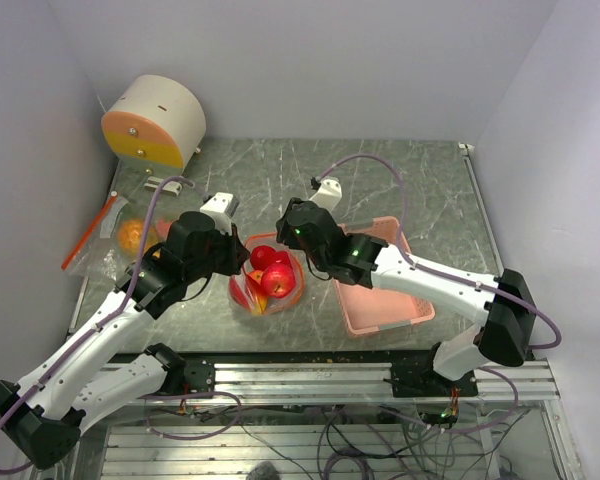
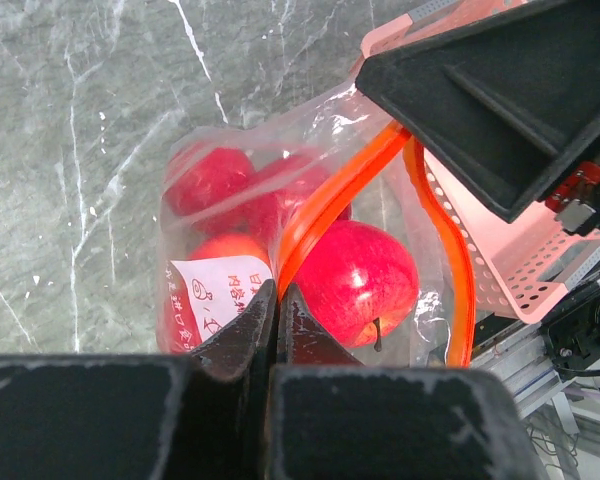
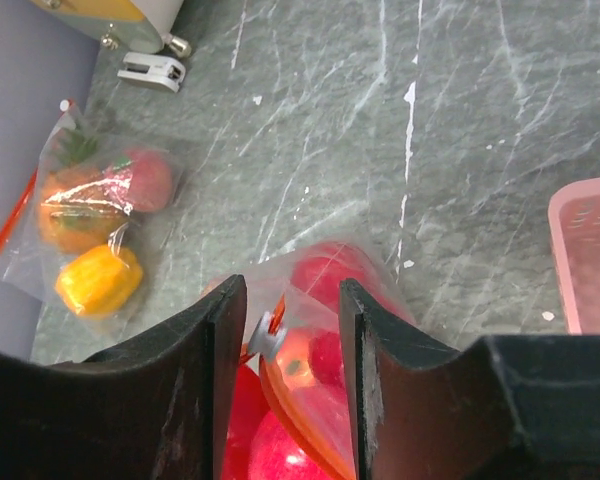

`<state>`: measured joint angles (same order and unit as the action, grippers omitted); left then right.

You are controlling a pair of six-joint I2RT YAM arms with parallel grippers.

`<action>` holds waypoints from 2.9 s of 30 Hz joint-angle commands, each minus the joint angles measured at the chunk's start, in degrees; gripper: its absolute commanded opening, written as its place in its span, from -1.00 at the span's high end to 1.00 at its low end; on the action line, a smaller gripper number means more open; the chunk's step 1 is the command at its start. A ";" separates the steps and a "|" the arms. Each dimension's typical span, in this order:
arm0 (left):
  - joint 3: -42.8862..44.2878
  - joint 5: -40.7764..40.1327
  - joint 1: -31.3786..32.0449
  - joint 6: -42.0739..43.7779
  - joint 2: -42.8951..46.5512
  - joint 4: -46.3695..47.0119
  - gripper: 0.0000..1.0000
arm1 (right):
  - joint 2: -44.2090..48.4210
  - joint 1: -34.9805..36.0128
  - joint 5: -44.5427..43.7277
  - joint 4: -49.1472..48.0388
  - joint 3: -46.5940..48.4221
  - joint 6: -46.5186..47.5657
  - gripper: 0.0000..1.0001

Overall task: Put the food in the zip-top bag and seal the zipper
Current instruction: Adjust the zipper food storage bag at the center of the board.

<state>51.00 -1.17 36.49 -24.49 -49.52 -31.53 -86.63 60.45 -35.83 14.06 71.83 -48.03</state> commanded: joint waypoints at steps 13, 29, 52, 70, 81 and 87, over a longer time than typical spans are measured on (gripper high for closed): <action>1.35 3.35 -0.06 0.04 -1.21 2.95 0.86 | 6.39 -1.06 8.57 -7.97 -4.77 4.81 1.00; 15.52 12.12 -0.02 18.64 14.59 -5.82 -1.00 | 9.40 -10.13 44.72 -3.41 10.75 27.08 1.00; 1.62 31.64 -0.06 33.88 21.53 9.96 -0.81 | 5.87 -11.70 79.66 3.83 11.69 42.51 1.00; -1.74 34.84 -0.06 29.95 6.17 23.16 -0.27 | 6.79 -11.31 83.44 3.16 9.91 45.53 1.00; -2.07 37.69 -0.02 26.96 7.37 21.95 0.86 | 8.02 -11.40 74.77 3.23 9.88 44.70 1.00; -1.66 31.47 -0.02 25.77 9.97 17.60 0.86 | 15.46 -11.51 64.71 -3.57 3.86 46.08 0.30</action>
<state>47.72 33.12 36.49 2.68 -41.23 -13.10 -76.90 49.74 37.58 15.62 78.89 -3.36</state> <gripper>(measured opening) 0.075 0.261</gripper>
